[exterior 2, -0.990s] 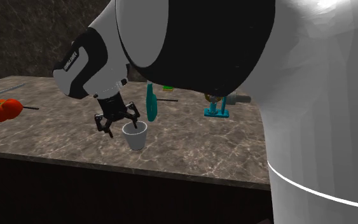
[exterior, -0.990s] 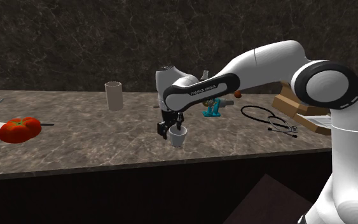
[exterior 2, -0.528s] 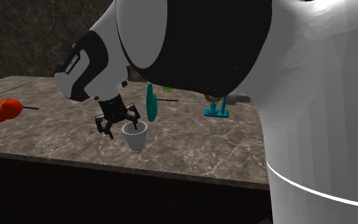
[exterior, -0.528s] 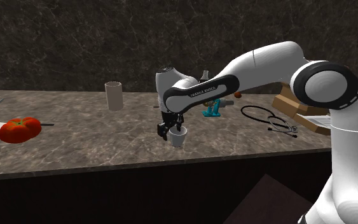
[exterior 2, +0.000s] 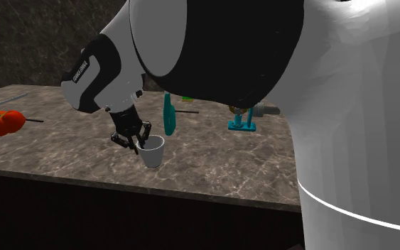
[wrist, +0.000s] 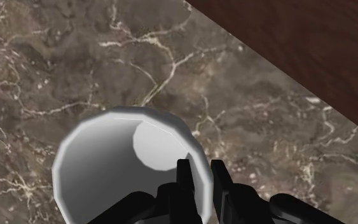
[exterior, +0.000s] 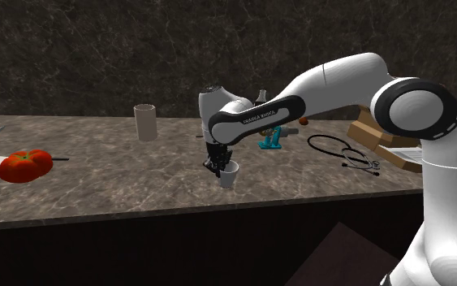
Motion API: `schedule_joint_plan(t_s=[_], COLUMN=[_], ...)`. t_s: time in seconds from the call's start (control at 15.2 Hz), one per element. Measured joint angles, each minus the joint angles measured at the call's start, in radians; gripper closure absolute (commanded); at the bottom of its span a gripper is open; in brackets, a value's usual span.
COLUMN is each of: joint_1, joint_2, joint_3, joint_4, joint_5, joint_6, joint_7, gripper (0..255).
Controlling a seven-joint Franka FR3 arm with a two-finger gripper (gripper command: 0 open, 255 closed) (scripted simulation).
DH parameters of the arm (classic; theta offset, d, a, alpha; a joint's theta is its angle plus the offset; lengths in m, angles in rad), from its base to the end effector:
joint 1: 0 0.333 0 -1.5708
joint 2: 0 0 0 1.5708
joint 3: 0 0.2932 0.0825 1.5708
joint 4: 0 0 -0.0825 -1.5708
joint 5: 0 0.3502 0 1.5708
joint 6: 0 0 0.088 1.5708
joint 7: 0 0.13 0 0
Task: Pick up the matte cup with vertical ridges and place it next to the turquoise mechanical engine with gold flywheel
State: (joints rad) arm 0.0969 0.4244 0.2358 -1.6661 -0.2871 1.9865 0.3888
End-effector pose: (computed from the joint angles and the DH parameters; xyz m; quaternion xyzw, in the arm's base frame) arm 0.5940 0.1670 0.3326 0.9954 0.0280 -0.0130 0.0902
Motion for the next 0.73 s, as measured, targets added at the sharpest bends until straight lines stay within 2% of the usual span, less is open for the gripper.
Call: schedule_joint_plan(t_s=[0.26,0.73], joint_1=[0.000,0.001], joint_2=[-0.003,-0.030], joint_3=[0.000,0.006], joint_4=[0.002,0.049], joint_5=[0.001,0.014], joint_6=[-0.005,-0.078], joint_7=[-0.001,-0.017], gripper=[255,255])
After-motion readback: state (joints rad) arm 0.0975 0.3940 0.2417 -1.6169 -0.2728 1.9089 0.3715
